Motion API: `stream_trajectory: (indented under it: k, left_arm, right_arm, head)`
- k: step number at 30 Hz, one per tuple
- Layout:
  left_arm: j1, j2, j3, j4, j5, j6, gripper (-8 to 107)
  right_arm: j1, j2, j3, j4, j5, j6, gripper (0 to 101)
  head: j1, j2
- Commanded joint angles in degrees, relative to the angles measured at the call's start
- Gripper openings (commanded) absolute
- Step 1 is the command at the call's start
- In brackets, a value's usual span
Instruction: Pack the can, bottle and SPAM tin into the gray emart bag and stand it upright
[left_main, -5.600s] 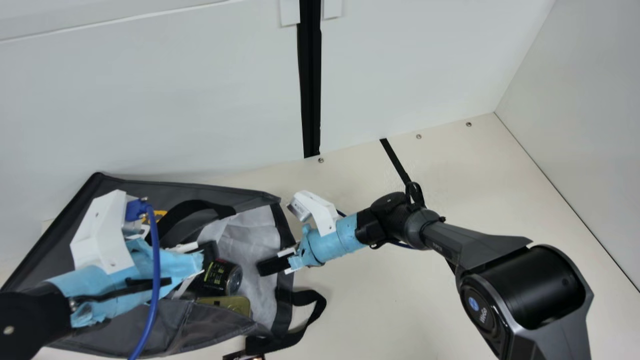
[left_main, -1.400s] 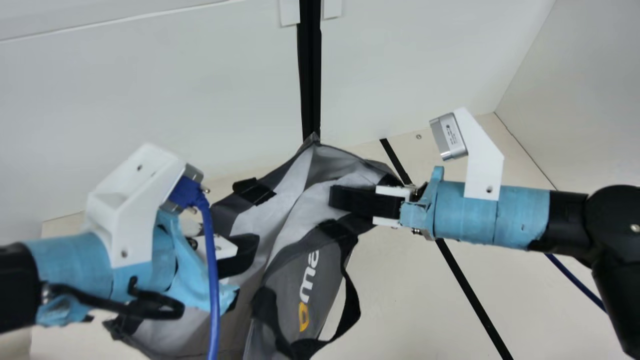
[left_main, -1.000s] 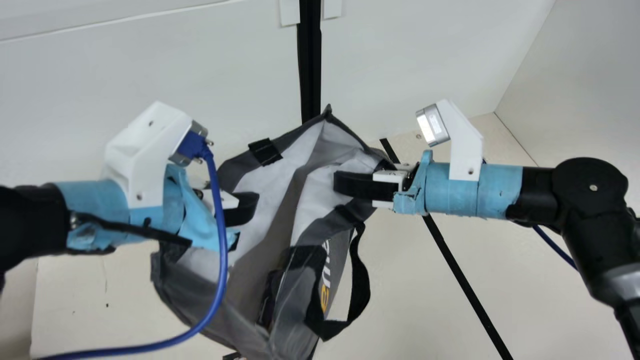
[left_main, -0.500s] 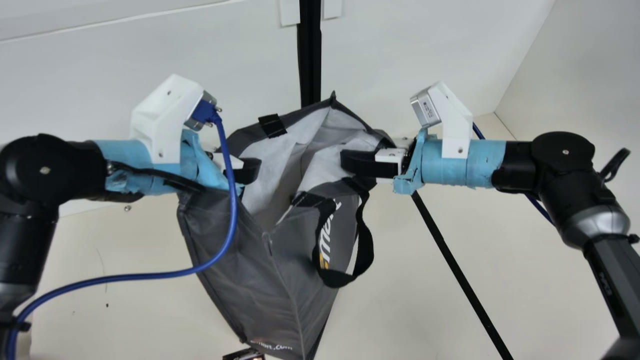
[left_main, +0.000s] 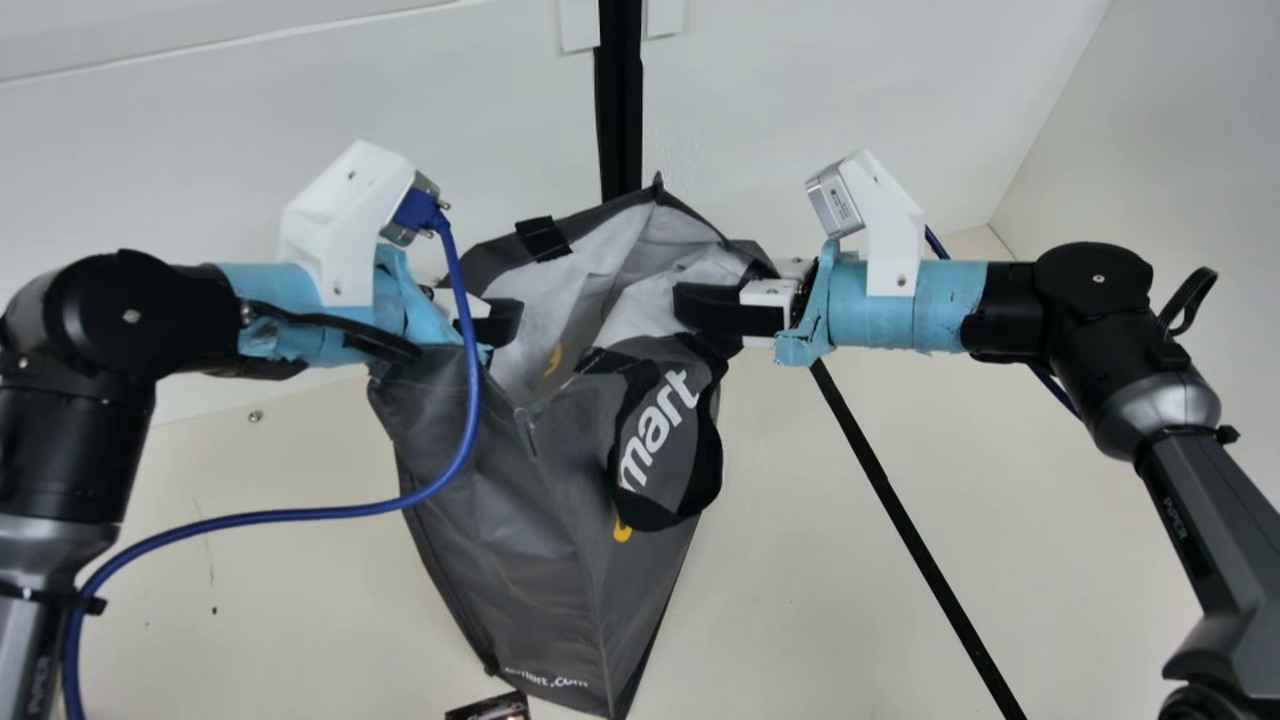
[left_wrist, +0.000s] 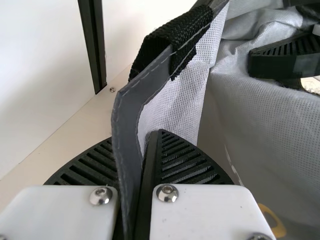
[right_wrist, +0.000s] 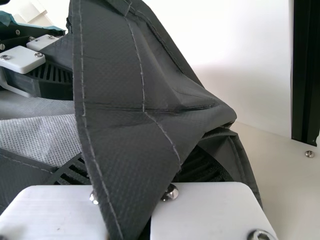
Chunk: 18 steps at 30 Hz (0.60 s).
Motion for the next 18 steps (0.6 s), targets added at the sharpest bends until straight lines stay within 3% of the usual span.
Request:
stream_trajectory:
  k: [1,18]
  left_arm:
    - [0.1,-0.2,0.1,0.2,0.0,-0.2,-8]
    - [0.0,-0.9,0.8,0.3,0.0,-0.5,-8]
  right_arm:
    - [0.1,-0.3,0.2,-0.1,0.3,0.5,0]
    - [0.1,-0.7,0.5,-0.3,0.0,1.4,0]
  head:
    - [-1.3,0.0]
    - [-1.3,0.0]
